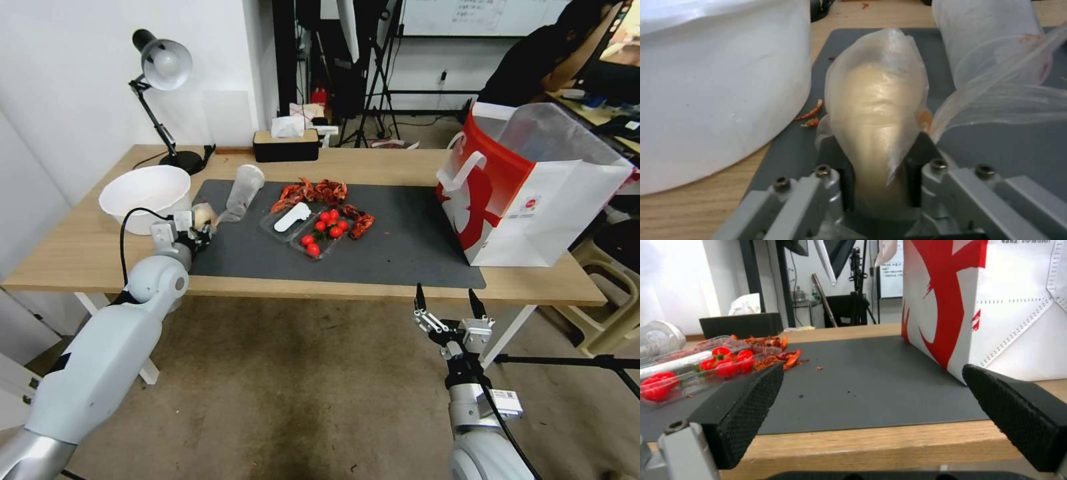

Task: Pick up the trash from the table and place it into the takeout bag.

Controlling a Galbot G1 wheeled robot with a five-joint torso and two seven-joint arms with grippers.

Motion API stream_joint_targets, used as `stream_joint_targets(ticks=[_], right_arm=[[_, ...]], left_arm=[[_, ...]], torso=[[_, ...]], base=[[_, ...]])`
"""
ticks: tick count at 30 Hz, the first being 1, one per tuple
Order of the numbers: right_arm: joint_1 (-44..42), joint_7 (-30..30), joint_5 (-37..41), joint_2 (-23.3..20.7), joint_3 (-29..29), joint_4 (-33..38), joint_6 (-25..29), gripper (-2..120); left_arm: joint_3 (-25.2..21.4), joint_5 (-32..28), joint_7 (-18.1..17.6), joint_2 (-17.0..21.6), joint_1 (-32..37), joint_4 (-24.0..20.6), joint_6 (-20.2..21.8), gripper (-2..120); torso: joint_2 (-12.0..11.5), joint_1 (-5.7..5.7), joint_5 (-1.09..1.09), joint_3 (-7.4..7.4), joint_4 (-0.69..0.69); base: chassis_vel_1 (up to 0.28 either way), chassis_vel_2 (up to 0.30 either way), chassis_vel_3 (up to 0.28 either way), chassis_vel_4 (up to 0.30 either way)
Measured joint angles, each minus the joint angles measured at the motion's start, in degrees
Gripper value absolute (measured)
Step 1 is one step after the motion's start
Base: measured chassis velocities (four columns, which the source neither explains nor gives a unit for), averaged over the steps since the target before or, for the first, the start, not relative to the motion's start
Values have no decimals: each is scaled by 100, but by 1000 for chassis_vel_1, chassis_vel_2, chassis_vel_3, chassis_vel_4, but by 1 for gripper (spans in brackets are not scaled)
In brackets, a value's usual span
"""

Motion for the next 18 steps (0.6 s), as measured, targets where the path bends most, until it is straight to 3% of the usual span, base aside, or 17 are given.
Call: stream_joint_targets(ticks=[6,7,18], right_arm=[[2,0,0,1,-7,-3,0,100],[2,0,0,1,-8,-3,0,100],[-5,0,0,10,-18,-3,1,100]], left_arm=[[-8,51,45,10,24,0,-32,12],[-8,55,48,10,25,0,-34,6],[-27,275,190,58,108,-58,-162,6]], torso=[[0,0,0,-1,0],[0,0,0,0,0],[0,0,-1,0,0]], base=[[0,0,0,0],[0,0,0,0],[0,0,0,0]])
